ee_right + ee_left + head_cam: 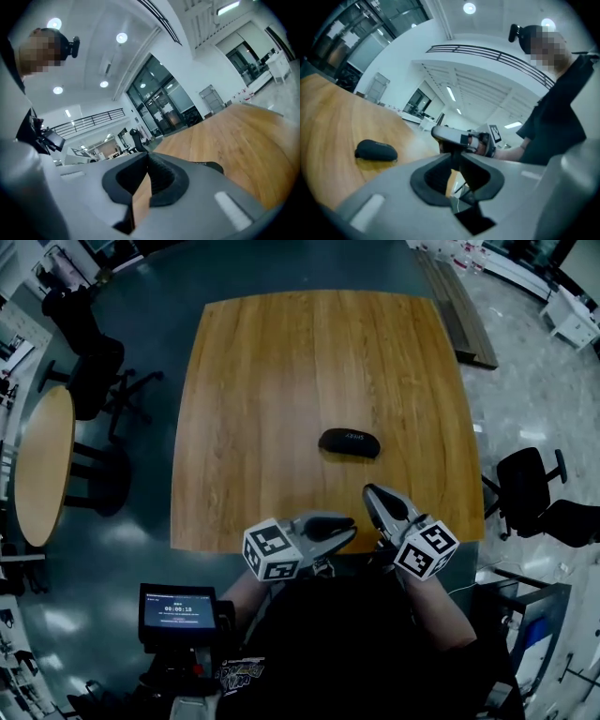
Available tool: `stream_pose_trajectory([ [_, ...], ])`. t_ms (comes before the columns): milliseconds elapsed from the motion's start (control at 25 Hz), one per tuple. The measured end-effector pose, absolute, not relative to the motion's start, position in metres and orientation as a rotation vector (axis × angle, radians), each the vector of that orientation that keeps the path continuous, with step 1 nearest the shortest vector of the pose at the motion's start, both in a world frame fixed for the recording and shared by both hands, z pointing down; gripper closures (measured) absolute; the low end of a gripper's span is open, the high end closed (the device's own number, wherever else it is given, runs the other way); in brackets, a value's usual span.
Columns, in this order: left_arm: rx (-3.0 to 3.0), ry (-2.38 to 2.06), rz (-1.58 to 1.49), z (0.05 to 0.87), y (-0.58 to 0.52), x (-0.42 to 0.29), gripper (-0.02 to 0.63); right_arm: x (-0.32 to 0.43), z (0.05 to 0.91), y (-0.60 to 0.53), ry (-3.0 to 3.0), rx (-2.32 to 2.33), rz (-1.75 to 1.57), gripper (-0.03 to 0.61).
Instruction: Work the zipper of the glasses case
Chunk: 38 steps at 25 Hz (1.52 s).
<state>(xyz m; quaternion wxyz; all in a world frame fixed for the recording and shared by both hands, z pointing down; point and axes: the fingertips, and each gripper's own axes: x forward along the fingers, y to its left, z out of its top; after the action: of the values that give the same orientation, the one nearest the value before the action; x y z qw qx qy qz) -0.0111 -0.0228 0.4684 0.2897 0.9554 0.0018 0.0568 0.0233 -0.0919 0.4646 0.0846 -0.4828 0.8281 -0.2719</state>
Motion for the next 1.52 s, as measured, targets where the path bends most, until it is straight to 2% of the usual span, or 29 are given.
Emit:
stream_pose_trajectory([
  [160,2.587,0.177,0.155,0.454,0.009,0.008,0.554,0.007,0.445,-0.07,2.563,-1.373,-0.698,0.572],
  [280,2.594,0.214,0.15,0.448,0.034,0.023,0.591,0.006,0.443,-0.048,2.602,-1.308,-0.679,0.574],
  [360,2.601,0.204,0.158,0.448,0.048,0.033,0.611,0.01,0.439,-0.032,2.628,-1.262,-0.658,0.574],
  [560,2.673,0.178,0.243,0.451,0.092,0.06,0.611,0.002,0.43,0.015,2.734,-1.151,-0.581,0.571],
  [720,2.644,0.008,0.209,0.453,0.12,0.072,0.611,0.027,0.431,0.054,2.704,-1.204,-0.603,0.572],
  [1080,2.422,-0.432,0.067,0.484,0.15,0.052,0.611,0.061,0.462,0.139,2.687,-1.251,-0.75,0.572],
  [1520,2.524,-0.429,0.122,0.463,0.162,0.042,0.611,0.054,0.438,0.148,2.613,-1.272,-0.682,0.572],
])
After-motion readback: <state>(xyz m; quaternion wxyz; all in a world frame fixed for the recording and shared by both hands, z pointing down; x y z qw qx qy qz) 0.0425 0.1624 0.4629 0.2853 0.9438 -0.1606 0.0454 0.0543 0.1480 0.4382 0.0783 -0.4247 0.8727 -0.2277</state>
